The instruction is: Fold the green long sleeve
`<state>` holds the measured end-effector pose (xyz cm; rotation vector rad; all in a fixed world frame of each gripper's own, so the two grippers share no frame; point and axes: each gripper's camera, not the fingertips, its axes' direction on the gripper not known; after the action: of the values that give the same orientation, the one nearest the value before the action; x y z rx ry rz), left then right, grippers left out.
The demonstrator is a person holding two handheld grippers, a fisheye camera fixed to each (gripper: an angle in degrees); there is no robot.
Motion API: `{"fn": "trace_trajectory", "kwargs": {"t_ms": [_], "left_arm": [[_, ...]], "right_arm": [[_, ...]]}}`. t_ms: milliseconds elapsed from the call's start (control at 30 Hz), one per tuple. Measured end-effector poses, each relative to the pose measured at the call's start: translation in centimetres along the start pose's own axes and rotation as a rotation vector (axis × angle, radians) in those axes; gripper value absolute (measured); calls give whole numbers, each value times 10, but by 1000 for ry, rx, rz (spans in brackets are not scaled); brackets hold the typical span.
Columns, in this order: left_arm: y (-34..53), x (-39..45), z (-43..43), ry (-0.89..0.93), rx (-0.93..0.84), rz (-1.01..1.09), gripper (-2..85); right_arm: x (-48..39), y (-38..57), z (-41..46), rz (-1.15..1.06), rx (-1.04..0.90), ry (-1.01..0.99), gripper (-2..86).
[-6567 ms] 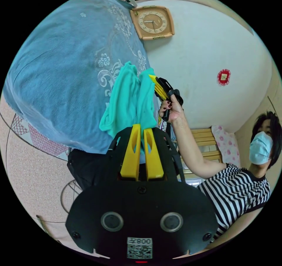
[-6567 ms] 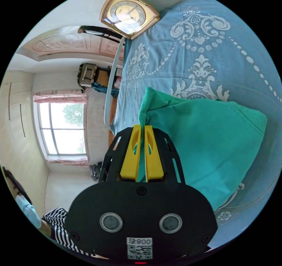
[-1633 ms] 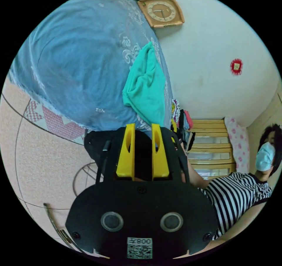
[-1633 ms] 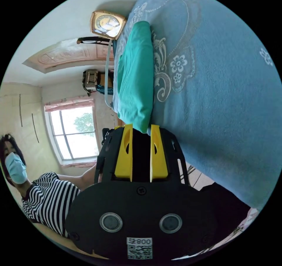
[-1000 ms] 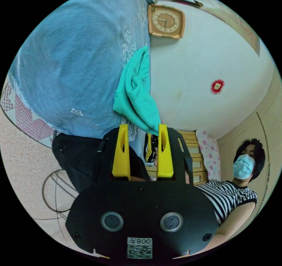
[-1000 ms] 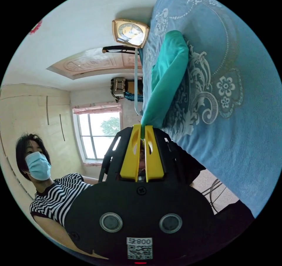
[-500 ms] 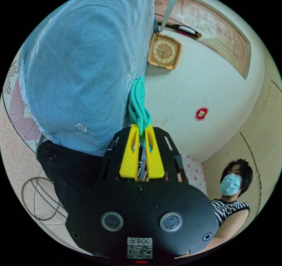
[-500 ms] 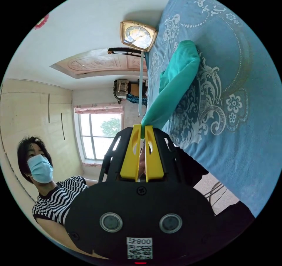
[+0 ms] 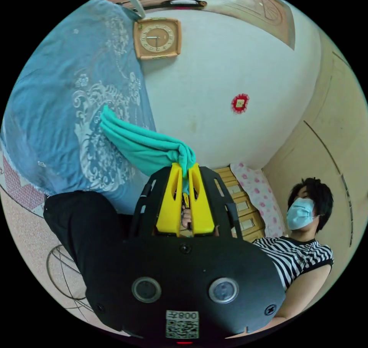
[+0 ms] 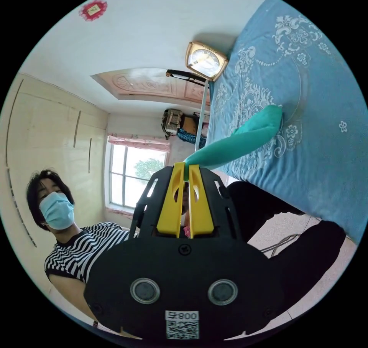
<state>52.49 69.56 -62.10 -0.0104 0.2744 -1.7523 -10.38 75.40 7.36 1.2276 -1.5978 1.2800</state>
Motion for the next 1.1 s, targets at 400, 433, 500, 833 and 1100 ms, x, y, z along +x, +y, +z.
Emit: {"fn": "trace_trajectory", "kwargs": {"t_ms": [400,433,500,833,1100], "left_arm": [[86,-26,221,134,-258,141,33],[91,-29,234,138,-274,144,33],[107,-44,289,150,-339,150,33],[153,-145,539,116,-530,94,32],[151,-202,811,203,-549,198,31]], "right_arm": [[-143,140,-159,-156,220,11,14],[-154,153,-176,-164,248,12,14],[-169,171,-202,-176,288,15,14],[-225,186,-357,-134,437,96,16],[-334,77,-517,-261,466,269,16]]}}
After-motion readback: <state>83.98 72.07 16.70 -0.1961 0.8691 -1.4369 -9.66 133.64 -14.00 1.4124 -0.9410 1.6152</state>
